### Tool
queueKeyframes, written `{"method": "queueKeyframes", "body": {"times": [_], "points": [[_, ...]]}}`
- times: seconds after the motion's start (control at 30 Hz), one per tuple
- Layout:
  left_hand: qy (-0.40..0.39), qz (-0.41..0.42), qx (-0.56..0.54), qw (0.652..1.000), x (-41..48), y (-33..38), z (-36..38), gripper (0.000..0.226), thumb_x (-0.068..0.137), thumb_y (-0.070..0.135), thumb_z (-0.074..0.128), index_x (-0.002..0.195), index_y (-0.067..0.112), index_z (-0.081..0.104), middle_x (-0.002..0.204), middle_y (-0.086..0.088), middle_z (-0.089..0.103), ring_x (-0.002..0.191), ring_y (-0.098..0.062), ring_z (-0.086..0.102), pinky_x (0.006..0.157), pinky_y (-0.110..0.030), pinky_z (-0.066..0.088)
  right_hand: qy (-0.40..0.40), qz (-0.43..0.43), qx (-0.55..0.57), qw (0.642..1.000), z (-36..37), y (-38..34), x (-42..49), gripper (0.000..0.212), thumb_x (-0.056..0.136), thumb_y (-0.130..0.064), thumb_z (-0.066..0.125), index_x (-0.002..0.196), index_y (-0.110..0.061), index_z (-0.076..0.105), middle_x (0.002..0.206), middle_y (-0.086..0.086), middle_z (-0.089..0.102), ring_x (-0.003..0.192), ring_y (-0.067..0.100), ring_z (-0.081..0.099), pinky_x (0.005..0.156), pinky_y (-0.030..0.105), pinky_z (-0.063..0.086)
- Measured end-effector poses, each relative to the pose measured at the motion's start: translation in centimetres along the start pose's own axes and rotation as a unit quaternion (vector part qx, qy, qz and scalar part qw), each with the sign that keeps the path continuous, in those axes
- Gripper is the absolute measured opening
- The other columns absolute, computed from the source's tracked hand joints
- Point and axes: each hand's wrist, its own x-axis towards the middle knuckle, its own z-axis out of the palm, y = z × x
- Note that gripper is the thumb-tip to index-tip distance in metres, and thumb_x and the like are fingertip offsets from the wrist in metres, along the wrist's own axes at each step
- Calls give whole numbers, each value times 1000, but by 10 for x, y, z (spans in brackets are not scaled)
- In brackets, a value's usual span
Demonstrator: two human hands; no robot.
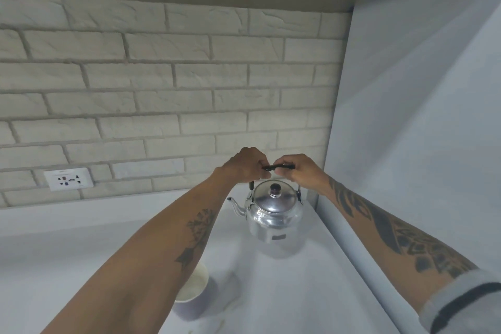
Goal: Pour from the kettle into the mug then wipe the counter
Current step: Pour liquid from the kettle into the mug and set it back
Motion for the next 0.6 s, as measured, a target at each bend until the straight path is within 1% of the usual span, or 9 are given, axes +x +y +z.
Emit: {"method": "queueKeyframes", "body": {"times": [0.07,0.13,0.23,0.33,0.43,0.5,0.6], "points": [[3,-9,4,1000,9,-6,11,20,78,23,75,94,10,73,83,-6,67,88,-30,68,80,-42,55,-6,5,-6,1000,6,14,7,15,87,-17,67,100,-12,73,64,-12,59,58,3,52,63,20,41],[6,-16,13,1000,18,-12,23,20,80,23,74,95,10,73,85,-7,67,85,-29,68,78,-40,55,-12,14,-5,1000,12,28,13,16,87,-17,67,101,-14,73,68,-9,61,63,8,53,65,22,41],[5,-29,32,999,29,-21,38,20,82,22,71,97,8,73,92,-12,70,78,-30,70,77,-41,58,-19,22,-5,1000,20,47,23,15,86,-16,66,99,-16,73,74,-8,63,69,8,55,66,21,39],[3,-31,39,999,41,-29,48,20,82,21,70,96,7,73,92,-14,71,76,-32,71,76,-43,59,-26,31,-12,999,28,60,33,18,86,-15,65,101,-16,74,79,-4,66,73,8,56,66,19,39],[5,-37,43,998,51,-36,58,18,82,22,69,93,9,73,89,-13,71,73,-30,70,75,-42,60,-32,35,-16,999,35,72,41,17,86,-15,64,99,-16,74,75,-5,65,70,6,55,65,21,38],[3,-41,41,998,56,-40,64,16,82,22,69,91,9,73,87,-12,71,70,-30,71,72,-40,60,-32,38,-15,999,39,80,45,17,86,-15,64,99,-16,74,80,1,70,74,11,59,66,24,39],[0,-47,37,998,63,-46,72,13,80,19,68,86,8,72,83,-14,71,68,-31,70,69,-41,60,-34,40,-11,999,45,90,49,17,86,-15,65,99,-16,75,86,8,72,78,16,60,66,22,39]]}}
